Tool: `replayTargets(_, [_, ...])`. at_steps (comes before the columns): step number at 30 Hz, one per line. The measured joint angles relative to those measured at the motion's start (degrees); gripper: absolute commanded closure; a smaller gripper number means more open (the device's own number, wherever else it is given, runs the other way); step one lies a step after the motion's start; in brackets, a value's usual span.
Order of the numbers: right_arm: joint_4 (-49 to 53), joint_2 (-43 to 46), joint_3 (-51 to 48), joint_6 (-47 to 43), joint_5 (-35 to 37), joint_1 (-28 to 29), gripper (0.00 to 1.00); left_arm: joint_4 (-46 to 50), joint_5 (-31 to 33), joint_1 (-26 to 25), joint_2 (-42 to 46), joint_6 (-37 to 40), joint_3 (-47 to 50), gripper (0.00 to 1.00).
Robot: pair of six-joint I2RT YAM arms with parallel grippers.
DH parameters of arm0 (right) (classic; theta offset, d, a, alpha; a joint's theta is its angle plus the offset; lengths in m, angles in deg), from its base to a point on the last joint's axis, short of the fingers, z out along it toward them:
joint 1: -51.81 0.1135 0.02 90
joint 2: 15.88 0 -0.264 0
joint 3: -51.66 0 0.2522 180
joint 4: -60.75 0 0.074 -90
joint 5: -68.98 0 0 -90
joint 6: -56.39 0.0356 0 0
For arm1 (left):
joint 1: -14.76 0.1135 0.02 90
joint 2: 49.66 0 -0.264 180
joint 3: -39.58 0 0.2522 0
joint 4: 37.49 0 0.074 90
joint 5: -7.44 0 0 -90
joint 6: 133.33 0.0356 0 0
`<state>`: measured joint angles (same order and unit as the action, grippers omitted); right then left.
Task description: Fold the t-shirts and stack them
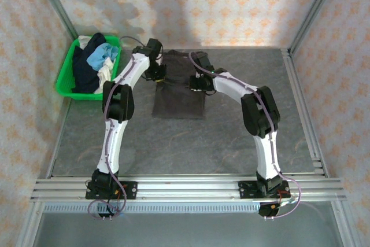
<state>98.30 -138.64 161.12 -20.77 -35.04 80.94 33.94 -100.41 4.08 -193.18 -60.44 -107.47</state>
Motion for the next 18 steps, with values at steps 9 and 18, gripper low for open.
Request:
replayTargets(9, [4.02, -8.76, 11.19, 0.24, 1.42, -0.17, 0.74, 1.09, -3.06, 0.09, -2.67, -2.78, -2.99, 0.96])
replayTargets(18, [8.90, -14.75, 21.40, 3.50, 3.39, -0.28, 0.74, 2.84, -4.02, 1.01, -2.89, -3.93, -4.44, 0.68])
